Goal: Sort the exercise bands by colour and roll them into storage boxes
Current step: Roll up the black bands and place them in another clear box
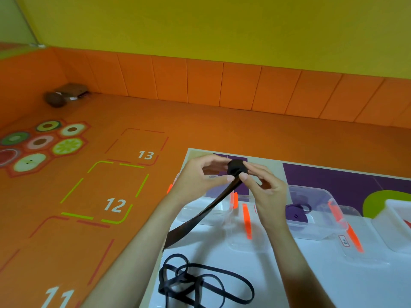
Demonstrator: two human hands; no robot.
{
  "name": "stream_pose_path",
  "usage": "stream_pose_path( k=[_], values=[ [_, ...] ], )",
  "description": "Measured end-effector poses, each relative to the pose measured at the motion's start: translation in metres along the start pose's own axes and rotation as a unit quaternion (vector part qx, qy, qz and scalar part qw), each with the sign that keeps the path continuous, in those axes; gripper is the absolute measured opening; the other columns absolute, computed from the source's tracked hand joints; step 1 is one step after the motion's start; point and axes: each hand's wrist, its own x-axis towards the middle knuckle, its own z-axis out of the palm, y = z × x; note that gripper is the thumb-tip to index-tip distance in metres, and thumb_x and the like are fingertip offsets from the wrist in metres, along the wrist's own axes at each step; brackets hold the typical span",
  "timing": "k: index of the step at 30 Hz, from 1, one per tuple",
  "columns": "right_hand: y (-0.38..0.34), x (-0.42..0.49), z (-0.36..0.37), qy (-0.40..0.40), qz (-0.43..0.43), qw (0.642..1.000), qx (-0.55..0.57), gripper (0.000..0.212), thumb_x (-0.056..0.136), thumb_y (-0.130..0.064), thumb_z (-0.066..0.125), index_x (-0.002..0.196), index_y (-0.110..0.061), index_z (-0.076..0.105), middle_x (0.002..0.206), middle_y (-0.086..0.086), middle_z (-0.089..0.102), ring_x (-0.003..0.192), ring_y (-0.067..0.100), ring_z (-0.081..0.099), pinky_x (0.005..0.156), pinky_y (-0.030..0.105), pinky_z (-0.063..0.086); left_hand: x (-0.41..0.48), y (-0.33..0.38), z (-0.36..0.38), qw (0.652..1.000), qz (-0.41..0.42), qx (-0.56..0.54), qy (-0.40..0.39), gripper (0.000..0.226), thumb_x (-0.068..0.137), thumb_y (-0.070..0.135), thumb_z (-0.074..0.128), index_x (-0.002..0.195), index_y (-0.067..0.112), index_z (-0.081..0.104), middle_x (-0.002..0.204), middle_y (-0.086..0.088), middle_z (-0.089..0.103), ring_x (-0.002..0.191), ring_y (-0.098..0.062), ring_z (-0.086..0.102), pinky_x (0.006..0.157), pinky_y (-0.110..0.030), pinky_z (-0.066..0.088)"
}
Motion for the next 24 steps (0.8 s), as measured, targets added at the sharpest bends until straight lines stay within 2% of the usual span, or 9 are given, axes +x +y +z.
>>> stream_pose_path(
  k=[4,6,8,12,16,18,20,21,24],
  values=[
    [-0.019,0.012,0.002,0.019,-0.009,1.000,0.011,0.025,0.082,0.006,0.081,0.101,-0.009,0.073,0.100,0.002,0.078,0.097,0.015,0.074,0.082,0.022,0.058,0.006,0.013,-0.001,1.000,0.012,-0.012,-0.005,0.039,0.081,0.007,0.090,0.113,0.012,0.067,0.102,-0.001,0.082,0.102,-0.017,0.077,0.099,-0.032,0.057],
    [-0.023,0.016,0.000,0.006,-0.015,1.000,-0.012,0.022,0.082,0.003,0.083,0.098,-0.010,0.074,0.099,0.001,0.078,0.099,0.015,0.075,0.083,0.024,0.058,0.007,0.018,0.000,0.999,0.012,-0.024,-0.024,0.048,0.081,0.006,0.090,0.121,0.014,0.064,0.099,-0.004,0.082,0.100,-0.021,0.077,0.098,-0.032,0.057],
    [-0.024,0.017,-0.001,-0.013,-0.018,0.999,-0.032,0.021,0.084,0.002,0.081,0.100,-0.011,0.076,0.099,-0.003,0.079,0.098,0.010,0.074,0.084,0.020,0.056,0.006,0.019,0.002,0.998,0.012,-0.037,-0.039,0.055,0.081,0.006,0.090,0.129,0.017,0.065,0.100,-0.006,0.082,0.100,-0.023,0.078,0.098,-0.034,0.059],
    [-0.025,0.016,-0.004,-0.036,-0.023,0.998,-0.038,0.019,0.087,0.003,0.078,0.102,-0.007,0.078,0.101,-0.008,0.080,0.097,0.006,0.075,0.084,0.018,0.056,0.006,0.014,0.008,0.998,0.001,-0.056,-0.031,0.041,0.079,0.000,0.090,0.116,0.008,0.075,0.098,-0.006,0.081,0.087,-0.017,0.076,0.084,-0.025,0.058],
    [-0.018,0.021,-0.012,-0.092,-0.023,0.990,-0.102,0.021,0.087,0.004,0.079,0.104,-0.008,0.082,0.109,-0.003,0.080,0.106,0.010,0.075,0.094,0.029,0.059,0.011,0.015,0.009,0.996,-0.051,-0.013,-0.069,0.025,0.078,0.007,0.092,0.099,0.007,0.078,0.077,0.005,0.072,0.069,-0.008,0.063,0.070,-0.019,0.049],
    [-0.016,0.025,-0.016,-0.123,-0.043,0.978,-0.160,0.021,0.086,-0.002,0.082,0.105,-0.013,0.083,0.113,-0.005,0.079,0.110,0.008,0.073,0.098,0.029,0.057,0.014,0.014,0.011,0.995,-0.064,0.020,-0.077,0.021,0.077,0.011,0.092,0.093,0.009,0.079,0.076,0.006,0.072,0.069,-0.011,0.063,0.071,-0.026,0.049],
    [-0.016,0.028,-0.019,-0.160,-0.063,0.961,-0.216,0.020,0.087,-0.010,0.083,0.106,-0.018,0.084,0.115,-0.010,0.078,0.111,0.005,0.071,0.100,0.027,0.054,0.015,0.012,0.012,0.994,-0.061,0.038,-0.082,0.019,0.076,0.013,0.093,0.090,0.012,0.081,0.085,0.002,0.078,0.082,-0.018,0.071,0.081,-0.037,0.054],
    [-0.017,0.029,-0.021,-0.174,-0.067,0.955,-0.232,0.020,0.087,-0.012,0.083,0.106,-0.020,0.084,0.116,-0.012,0.077,0.110,0.006,0.070,0.099,0.026,0.053,0.015,0.011,0.013,0.994,-0.057,0.044,-0.084,0.019,0.076,0.013,0.093,0.091,0.013,0.081,0.088,-0.001,0.079,0.087,-0.019,0.073,0.085,-0.038,0.055],
    [-0.018,0.031,-0.024,-0.190,-0.050,0.954,-0.227,0.022,0.089,-0.012,0.080,0.106,-0.025,0.083,0.117,-0.016,0.077,0.109,0.012,0.069,0.095,0.020,0.051,0.013,0.006,0.018,0.993,-0.067,-0.003,-0.094,0.022,0.078,0.008,0.092,0.095,0.004,0.079,0.082,-0.002,0.075,0.077,-0.010,0.066,0.078,-0.025,0.051]
  ],
)
